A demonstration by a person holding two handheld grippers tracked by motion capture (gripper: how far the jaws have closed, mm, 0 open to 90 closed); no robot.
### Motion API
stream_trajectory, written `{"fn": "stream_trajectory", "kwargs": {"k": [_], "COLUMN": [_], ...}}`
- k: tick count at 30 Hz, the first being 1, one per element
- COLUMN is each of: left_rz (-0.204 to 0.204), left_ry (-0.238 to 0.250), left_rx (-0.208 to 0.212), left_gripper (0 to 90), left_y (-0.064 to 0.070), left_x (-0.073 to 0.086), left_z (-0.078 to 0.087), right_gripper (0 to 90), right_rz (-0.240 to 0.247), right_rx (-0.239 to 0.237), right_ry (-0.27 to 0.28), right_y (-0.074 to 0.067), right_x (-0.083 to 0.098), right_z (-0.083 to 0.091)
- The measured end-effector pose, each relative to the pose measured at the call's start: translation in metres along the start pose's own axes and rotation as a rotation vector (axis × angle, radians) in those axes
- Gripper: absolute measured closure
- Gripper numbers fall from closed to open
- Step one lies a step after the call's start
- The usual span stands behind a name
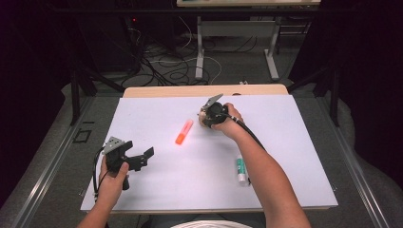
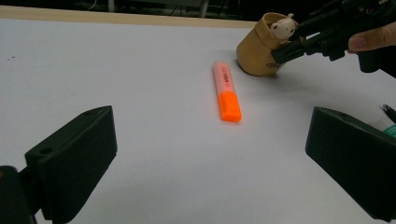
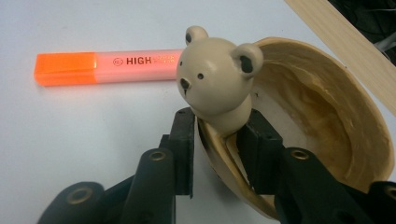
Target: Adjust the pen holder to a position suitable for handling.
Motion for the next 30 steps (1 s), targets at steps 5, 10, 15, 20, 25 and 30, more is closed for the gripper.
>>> {"fn": "stream_trajectory", "kwargs": {"k": [5, 10, 15, 20, 25, 30], "left_rz": [0.001, 0.004, 0.003, 0.004, 0.004, 0.004], "left_ry": [0.002, 0.010, 0.002, 0.001, 0.002, 0.002], "left_rx": [0.002, 0.000, 0.000, -0.001, 0.000, -0.002], "left_gripper": [2.5, 2.5, 2.5, 2.5, 2.5, 2.5], "left_y": [0.000, 0.000, 0.000, 0.000, 0.000, 0.000], "left_x": [0.000, 0.000, 0.000, 0.000, 0.000, 0.000], "left_z": [0.000, 0.001, 0.000, 0.000, 0.000, 0.000], "right_gripper": [70.6, 71.0, 71.0, 71.0, 70.8, 70.8], "right_rz": [0.005, 0.047, 0.096, 0.109, 0.122, 0.119], "right_rx": [0.005, 0.005, 0.019, 0.029, 0.040, 0.042], "right_ry": [-0.003, 0.001, -0.002, 0.003, 0.015, 0.016], "right_y": [0.000, -0.002, -0.005, -0.007, -0.009, -0.009], "right_x": [0.000, 0.000, 0.000, 0.001, -0.002, -0.002], "right_z": [0.000, 0.001, 0.002, 0.002, 0.002, 0.006]}}
Point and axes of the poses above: each handheld gripper's, and its own axes: z roughly backward along the jaws, x roughly out of its underside, y roughly to its right, the point moved 3 cm from there along -z, roughly forward along the jaws, and after that the axes turned 8 degrees about x, right-handed, at the moved point
